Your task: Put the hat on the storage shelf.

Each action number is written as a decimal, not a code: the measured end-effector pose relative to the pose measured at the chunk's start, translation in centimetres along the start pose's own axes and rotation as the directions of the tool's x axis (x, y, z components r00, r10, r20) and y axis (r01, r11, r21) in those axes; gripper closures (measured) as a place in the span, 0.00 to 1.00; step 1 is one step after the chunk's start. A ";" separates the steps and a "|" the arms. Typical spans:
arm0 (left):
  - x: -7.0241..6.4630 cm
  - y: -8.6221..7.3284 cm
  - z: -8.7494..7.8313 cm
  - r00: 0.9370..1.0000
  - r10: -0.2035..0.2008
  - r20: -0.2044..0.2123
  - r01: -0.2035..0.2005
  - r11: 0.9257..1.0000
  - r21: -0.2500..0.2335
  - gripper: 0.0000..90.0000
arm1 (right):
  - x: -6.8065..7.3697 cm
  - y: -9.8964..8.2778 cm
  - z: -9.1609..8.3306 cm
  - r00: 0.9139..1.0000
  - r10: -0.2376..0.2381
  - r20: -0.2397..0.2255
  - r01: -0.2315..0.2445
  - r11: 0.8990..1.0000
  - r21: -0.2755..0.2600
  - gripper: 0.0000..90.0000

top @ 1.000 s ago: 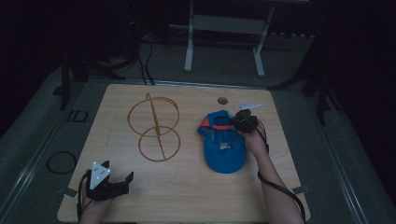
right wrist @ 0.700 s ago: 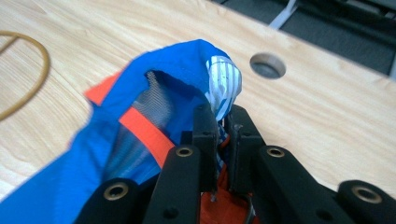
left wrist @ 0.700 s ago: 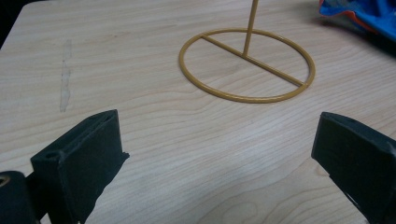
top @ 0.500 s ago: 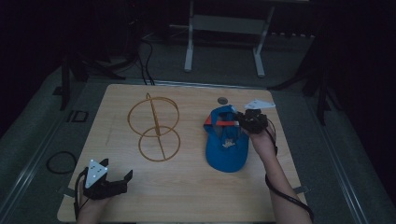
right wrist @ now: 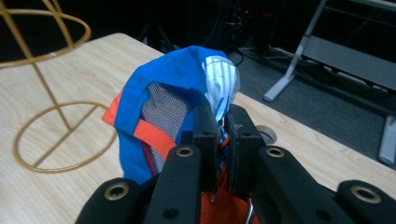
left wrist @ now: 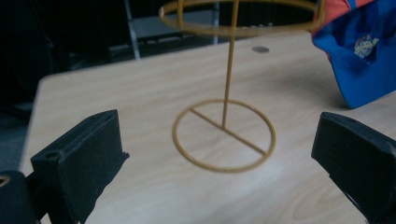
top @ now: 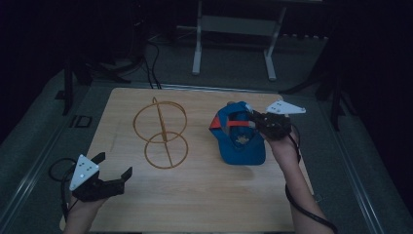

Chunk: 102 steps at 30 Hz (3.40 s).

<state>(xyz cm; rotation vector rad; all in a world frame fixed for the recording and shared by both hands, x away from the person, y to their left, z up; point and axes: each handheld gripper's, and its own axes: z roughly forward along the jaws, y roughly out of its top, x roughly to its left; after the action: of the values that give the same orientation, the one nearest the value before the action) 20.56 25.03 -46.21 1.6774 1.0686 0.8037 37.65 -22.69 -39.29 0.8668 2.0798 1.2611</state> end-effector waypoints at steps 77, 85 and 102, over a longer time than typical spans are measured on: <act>-16.8 17.4 14.4 0.813 0.350 0.465 -0.403 0.915 0.016 1.00 | 7.4 1.9 -7.3 0.983 -0.115 -0.147 0.092 0.984 -0.153 0.92; -16.9 17.4 13.3 0.811 0.457 0.365 -0.446 0.887 -0.119 1.00 | 7.4 1.6 -9.9 0.978 -0.088 -0.188 0.055 0.983 -0.176 0.71; -11.8 16.8 11.4 0.672 0.519 0.528 -0.337 0.850 -0.405 0.99 | 5.8 0.9 -12.1 0.963 -0.077 -0.259 0.022 0.978 -0.209 0.58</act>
<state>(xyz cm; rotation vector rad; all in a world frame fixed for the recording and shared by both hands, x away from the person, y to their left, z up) 30.59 7.36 -34.48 1.7823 0.0709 0.5713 25.35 -24.61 -34.24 0.5756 2.1087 1.6051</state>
